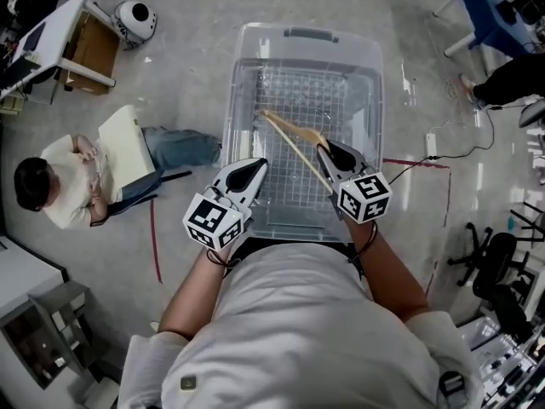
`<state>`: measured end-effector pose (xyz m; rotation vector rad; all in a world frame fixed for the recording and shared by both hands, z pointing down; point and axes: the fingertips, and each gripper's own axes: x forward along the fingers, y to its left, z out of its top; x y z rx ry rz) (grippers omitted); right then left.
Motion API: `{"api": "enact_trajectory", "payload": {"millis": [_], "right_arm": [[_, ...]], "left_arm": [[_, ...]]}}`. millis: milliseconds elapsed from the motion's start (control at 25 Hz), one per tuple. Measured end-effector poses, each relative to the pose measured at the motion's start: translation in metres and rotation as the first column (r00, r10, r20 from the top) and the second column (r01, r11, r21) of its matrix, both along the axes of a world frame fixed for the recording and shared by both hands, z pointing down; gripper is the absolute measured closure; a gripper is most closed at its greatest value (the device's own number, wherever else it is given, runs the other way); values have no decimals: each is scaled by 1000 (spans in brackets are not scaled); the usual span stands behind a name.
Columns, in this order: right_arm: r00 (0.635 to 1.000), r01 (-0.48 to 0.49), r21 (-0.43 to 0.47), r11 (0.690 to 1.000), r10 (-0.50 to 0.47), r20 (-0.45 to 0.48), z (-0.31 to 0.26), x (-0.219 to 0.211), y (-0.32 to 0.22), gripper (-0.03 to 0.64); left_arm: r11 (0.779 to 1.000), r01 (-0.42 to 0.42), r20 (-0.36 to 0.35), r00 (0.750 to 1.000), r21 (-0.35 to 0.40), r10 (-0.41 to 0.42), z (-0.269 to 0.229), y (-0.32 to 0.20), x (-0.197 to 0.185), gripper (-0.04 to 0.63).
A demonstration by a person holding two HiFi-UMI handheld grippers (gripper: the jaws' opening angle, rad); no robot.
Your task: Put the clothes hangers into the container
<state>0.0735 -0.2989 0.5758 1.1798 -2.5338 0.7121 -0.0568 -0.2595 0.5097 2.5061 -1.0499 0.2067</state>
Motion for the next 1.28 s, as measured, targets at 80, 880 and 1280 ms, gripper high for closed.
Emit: {"api": "enact_trajectory", "payload": {"millis": [80, 880, 1280], "right_arm": [[1000, 17, -12, 1000, -17, -17, 13, -1, -2, 551], [974, 168, -186, 968, -191, -117, 132, -24, 16, 549], [961, 196, -269, 943, -239, -139, 178, -27, 24, 550]], "left_arm": [[1000, 0, 10, 1000, -10, 0, 8, -4, 3, 578], [990, -54, 65, 996, -131, 63, 87, -17, 42, 578], [982, -52, 67, 996, -182, 65, 113, -17, 48, 578]]}}
